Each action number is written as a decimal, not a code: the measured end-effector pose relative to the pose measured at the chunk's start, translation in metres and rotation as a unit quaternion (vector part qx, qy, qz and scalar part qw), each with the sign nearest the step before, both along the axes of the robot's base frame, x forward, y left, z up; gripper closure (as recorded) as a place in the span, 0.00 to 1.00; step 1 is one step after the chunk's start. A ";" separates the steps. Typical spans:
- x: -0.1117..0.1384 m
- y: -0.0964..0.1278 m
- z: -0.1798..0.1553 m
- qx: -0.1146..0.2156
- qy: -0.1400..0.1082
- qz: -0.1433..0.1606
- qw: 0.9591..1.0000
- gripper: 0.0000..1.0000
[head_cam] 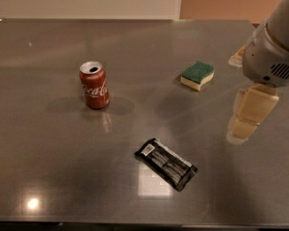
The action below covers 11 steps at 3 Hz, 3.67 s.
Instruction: Pick rxbar chocolate
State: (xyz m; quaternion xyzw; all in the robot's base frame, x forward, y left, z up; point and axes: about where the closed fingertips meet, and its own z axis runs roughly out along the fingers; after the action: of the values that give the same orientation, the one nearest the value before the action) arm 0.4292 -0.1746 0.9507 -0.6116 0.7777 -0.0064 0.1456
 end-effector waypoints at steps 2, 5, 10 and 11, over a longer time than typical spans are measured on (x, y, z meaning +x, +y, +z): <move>-0.019 0.053 -0.042 0.016 0.035 -0.011 0.999 0.00; -0.041 0.098 -0.089 -0.021 0.068 -0.078 0.994 0.00; -0.048 0.112 -0.129 -0.064 0.108 -0.134 0.983 0.16; -0.050 0.114 -0.133 -0.064 0.113 -0.133 0.983 0.39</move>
Offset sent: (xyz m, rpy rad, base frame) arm -0.0310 0.0806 -0.0761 0.0531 0.1225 -0.0528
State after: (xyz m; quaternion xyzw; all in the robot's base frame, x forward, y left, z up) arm 0.3788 -0.0606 0.8176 -0.5079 0.8613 -0.0062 0.0147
